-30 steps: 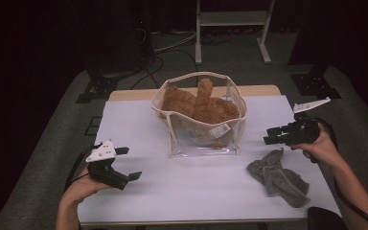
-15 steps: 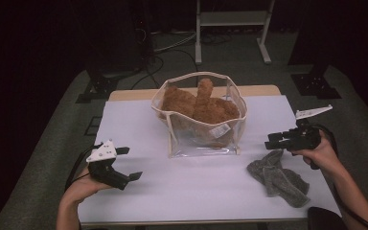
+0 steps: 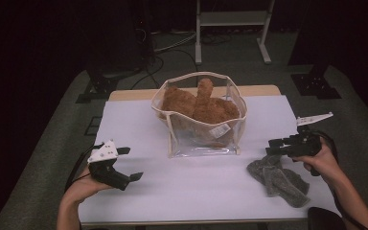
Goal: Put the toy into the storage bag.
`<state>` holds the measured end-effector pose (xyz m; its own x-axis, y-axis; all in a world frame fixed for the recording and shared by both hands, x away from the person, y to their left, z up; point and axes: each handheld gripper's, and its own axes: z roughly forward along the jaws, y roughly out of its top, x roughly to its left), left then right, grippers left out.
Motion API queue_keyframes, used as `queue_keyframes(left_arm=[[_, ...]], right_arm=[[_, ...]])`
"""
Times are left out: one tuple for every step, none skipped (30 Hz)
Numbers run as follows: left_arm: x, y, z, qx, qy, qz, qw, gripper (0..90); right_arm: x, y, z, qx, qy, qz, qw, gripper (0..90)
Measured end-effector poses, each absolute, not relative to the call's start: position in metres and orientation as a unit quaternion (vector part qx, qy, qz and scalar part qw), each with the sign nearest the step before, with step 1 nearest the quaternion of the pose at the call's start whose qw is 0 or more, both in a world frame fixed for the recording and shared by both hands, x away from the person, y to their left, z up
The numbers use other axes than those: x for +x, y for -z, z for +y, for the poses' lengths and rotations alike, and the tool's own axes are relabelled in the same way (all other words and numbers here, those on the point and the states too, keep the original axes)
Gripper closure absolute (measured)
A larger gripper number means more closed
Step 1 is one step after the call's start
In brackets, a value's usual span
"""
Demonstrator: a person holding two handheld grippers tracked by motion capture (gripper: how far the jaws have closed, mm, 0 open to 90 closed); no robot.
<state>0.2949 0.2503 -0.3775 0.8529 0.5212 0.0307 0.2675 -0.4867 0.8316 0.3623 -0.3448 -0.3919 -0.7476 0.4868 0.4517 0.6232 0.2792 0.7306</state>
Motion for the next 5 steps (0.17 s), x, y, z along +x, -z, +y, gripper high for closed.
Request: queue_keyframes(left_arm=[[0.2947, 0.3767, 0.2497, 0.851, -0.141, 0.231, 0.450, 1.2], [0.2945, 0.3760, 0.2488, 0.850, -0.141, 0.231, 0.453, 1.2], [0.2942, 0.3757, 0.2481, 0.850, -0.142, 0.230, 0.452, 1.2], [0.2941, 0.3755, 0.2478, 0.852, -0.142, 0.228, 0.450, 1.2], [0.2938, 0.3757, 0.2472, 0.853, -0.142, 0.228, 0.448, 1.2]], right_arm=[[0.3623, 0.3919, -0.3448, -0.348, 0.489, -0.797, 0.070, 38.5], [0.3608, 0.3933, -0.3445, -0.347, 0.489, -0.797, 0.070, 38.5], [0.3585, 0.3948, -0.3439, -0.347, 0.489, -0.797, 0.072, 38.4], [0.3570, 0.3960, -0.3435, -0.345, 0.490, -0.797, 0.073, 38.3], [0.3559, 0.3968, -0.3431, -0.344, 0.490, -0.798, 0.073, 38.2]])
